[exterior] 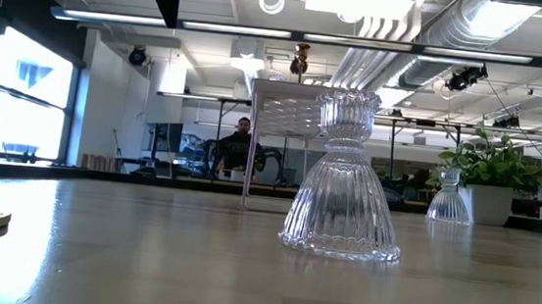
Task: Pick & Place candle stick holders
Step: Put the right gold candle holder on the shelf aligned with the other gold candle holder
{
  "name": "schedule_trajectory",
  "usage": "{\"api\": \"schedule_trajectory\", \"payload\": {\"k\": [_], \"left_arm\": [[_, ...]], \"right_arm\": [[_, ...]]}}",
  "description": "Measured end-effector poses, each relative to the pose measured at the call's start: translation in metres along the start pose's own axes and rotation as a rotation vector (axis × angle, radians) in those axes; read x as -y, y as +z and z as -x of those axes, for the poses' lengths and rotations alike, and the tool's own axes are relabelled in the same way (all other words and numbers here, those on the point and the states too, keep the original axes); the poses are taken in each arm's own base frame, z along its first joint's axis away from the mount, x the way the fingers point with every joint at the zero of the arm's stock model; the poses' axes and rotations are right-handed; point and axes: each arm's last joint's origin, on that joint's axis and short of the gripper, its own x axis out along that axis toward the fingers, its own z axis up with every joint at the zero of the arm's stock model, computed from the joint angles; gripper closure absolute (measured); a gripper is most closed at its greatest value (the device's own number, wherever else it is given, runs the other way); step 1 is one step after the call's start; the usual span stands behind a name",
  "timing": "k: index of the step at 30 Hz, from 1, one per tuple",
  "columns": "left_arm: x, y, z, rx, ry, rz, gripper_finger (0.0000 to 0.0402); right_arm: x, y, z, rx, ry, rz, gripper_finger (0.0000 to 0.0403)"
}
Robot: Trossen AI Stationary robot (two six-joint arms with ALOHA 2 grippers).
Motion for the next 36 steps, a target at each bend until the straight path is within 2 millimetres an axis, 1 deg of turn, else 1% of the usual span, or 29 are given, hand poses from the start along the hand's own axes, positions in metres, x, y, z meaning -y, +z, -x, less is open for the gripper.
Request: {"api": "schedule_trajectory", "payload": {"k": [3, 15, 24, 28, 36], "left_arm": [[0.0, 0.0, 0.0, 0.0, 0.001, 0.006, 0.0245], [0.0, 0.0, 0.0, 0.0, 0.001, 0.007, 0.0245], [0.0, 0.0, 0.0, 0.0, 0.001, 0.007, 0.0245], [0.0, 0.0, 0.0, 0.001, 0.001, 0.007, 0.0245], [0.0, 0.0, 0.0, 0.001, 0.002, 0.008, 0.0245]], "right_arm": [[0.0, -0.001, 0.001, 0.054, 0.029, -0.007, 0.0269], [-0.003, -0.012, -0.013, 0.077, -0.033, 0.033, 0.027], [-0.007, -0.005, -0.023, 0.118, -0.06, 0.03, 0.0267], [-0.009, 0.0, -0.026, 0.112, -0.077, 0.035, 0.0247], [-0.012, 0.012, -0.033, 0.114, -0.11, 0.046, 0.0181]]}}
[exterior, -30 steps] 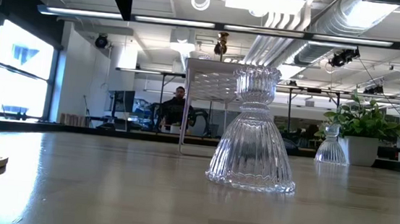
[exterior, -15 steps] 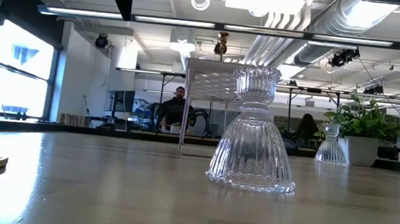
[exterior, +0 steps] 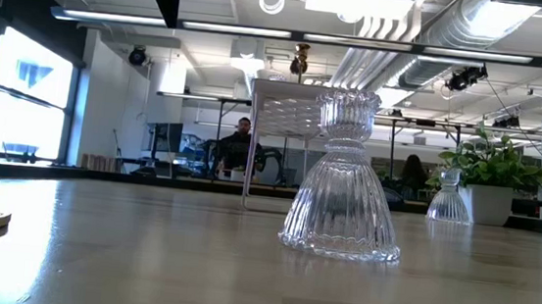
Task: Pick & Place candle stick holders
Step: Put the right gold candle holder on the shelf aligned with the other gold candle holder
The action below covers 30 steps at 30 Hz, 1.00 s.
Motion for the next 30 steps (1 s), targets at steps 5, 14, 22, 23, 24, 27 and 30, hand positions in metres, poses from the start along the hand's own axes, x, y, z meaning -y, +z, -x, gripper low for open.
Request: {"api": "schedule_trajectory", "payload": {"k": [5, 14, 22, 23, 24, 27, 30], "left_arm": [[0.0, 0.0, 0.0, 0.0, 0.0, 0.0, 0.0245], [0.0, 0.0, 0.0, 0.001, 0.0, 0.0, 0.0245], [0.0, 0.0, 0.0, 0.0, 0.0, -0.001, 0.0245], [0.0, 0.0, 0.0, 0.0, 0.0, -0.001, 0.0245], [0.0, 0.0, 0.0, 0.0, 0.0, -0.001, 0.0245], [0.0, 0.0, 0.0, 0.001, 0.0, -0.001, 0.0245], [0.0, 0.0, 0.0, 0.0, 0.001, -0.002, 0.0245]], "right_arm": [[0.002, 0.009, -0.005, 0.022, -0.053, 0.029, 0.0159], [0.005, 0.021, -0.012, 0.062, -0.125, 0.098, 0.0157], [0.008, 0.031, -0.015, 0.12, -0.167, 0.126, 0.0159], [0.008, 0.032, -0.016, 0.118, -0.171, 0.129, 0.0161], [0.007, 0.033, -0.017, 0.113, -0.176, 0.132, 0.0165], [0.007, 0.036, -0.019, 0.094, -0.192, 0.128, 0.0186], [0.007, 0.037, -0.02, 0.087, -0.197, 0.145, 0.0221]]}}
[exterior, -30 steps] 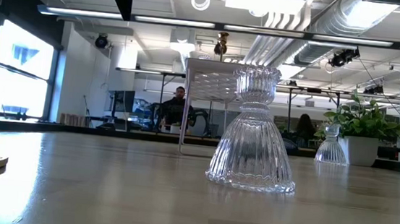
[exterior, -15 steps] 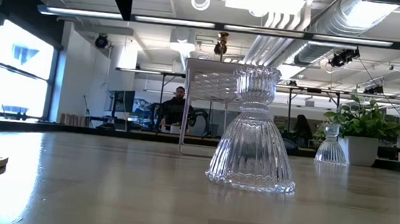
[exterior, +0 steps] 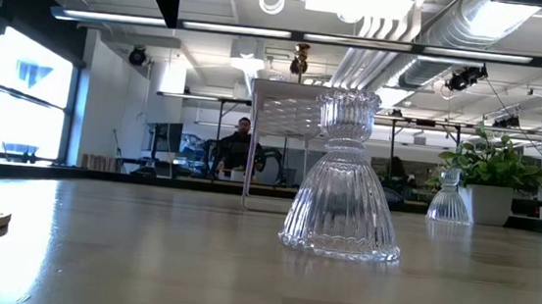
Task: Pick & Place candle stick holders
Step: Put the right gold candle holder on the shelf aligned with the other gold candle holder
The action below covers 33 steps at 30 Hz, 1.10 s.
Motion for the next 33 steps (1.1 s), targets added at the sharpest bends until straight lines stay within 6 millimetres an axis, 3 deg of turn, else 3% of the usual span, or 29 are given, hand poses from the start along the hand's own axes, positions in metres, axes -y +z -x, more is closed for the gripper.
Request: {"api": "schedule_trajectory", "payload": {"k": [9, 23, 29, 33], "left_arm": [[0.0, 0.0, 0.0, 0.0, 0.0, 0.001, 0.0245], [0.001, 0.001, 0.0, 0.011, -0.006, 0.008, 0.0245], [0.002, 0.002, 0.0, 0.009, -0.034, 0.039, 0.0245], [0.003, 0.001, 0.0, -0.014, -0.072, 0.046, 0.0245]], "right_arm": [[0.001, -0.001, 0.0, -0.03, -0.011, 0.012, 0.0383], [-0.003, 0.017, -0.016, -0.052, -0.057, 0.072, 0.0388], [0.004, 0.045, -0.023, 0.012, -0.053, 0.134, 0.0388], [0.019, 0.071, -0.017, 0.208, -0.014, 0.143, 0.0388]]}}
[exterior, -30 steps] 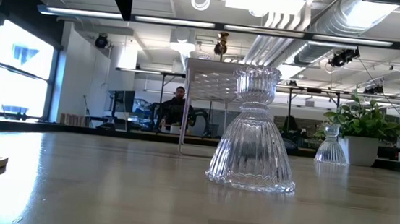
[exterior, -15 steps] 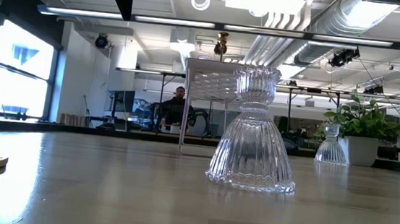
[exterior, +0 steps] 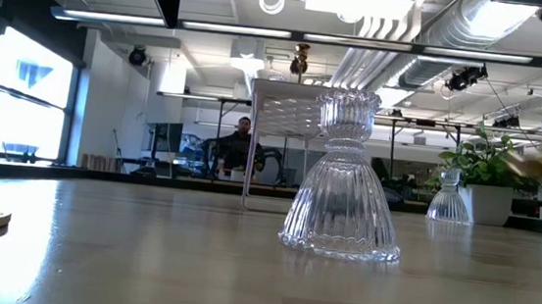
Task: Pick & Place candle stick holders
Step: Put the right gold candle holder on the shelf aligned with the other gold candle holder
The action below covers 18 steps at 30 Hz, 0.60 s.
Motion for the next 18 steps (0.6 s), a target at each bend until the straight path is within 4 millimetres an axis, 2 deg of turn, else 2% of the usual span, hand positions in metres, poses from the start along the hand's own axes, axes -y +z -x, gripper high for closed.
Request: {"api": "schedule_trajectory", "payload": {"k": [5, 10, 18], "left_arm": [[0.0, -0.001, 0.0, -0.009, 0.002, -0.008, 0.0245], [0.0, -0.001, 0.0, -0.011, -0.001, -0.015, 0.0245], [-0.001, -0.001, 0.0, 0.002, 0.022, -0.015, 0.0245]], "right_arm": [[0.04, 0.032, 0.009, 0.191, 0.024, -0.022, 0.0388], [0.089, 0.057, 0.014, 0.271, 0.021, -0.051, 0.0388], [0.149, 0.093, 0.008, 0.352, -0.055, -0.049, 0.0388]]}}
